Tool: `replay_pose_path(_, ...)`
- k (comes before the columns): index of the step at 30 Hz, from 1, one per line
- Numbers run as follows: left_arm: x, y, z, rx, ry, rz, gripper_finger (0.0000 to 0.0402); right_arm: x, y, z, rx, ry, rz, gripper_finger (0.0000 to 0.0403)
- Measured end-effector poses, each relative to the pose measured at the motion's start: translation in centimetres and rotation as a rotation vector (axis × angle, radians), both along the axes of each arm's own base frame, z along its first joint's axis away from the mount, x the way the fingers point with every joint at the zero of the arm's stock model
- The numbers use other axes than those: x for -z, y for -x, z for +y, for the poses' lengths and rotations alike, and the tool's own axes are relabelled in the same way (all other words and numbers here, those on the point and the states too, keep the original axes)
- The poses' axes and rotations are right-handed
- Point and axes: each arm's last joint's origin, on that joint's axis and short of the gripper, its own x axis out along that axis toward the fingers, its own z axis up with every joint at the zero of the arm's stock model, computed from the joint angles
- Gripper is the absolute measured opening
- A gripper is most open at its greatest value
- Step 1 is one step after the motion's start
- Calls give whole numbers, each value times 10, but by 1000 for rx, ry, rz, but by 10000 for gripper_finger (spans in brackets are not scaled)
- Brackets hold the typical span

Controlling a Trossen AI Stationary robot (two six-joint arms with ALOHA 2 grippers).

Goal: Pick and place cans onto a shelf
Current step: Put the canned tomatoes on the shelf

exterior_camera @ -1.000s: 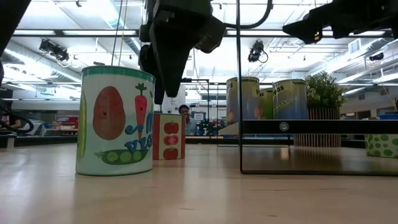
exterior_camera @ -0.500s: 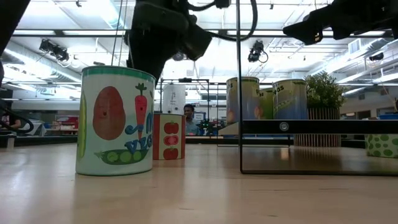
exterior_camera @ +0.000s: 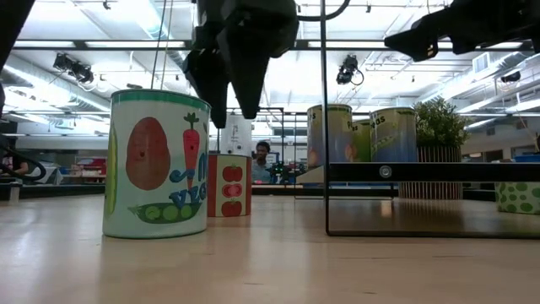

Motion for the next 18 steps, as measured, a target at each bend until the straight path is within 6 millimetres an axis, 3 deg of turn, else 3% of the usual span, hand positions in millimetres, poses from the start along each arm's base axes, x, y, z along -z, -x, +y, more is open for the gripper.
replay_pose_path(5,0,-1,4,-74,0,-5,395,-1,0,1,-18,-5,-14,382)
replay_pose_path(11,17,-14,18,-202,58,-7,395,-1,0,1,-19,0,-14,382)
replay_pose_path(18,34,-18,21,-192,117,70,396,-1,0,1,-22,4,-13,382)
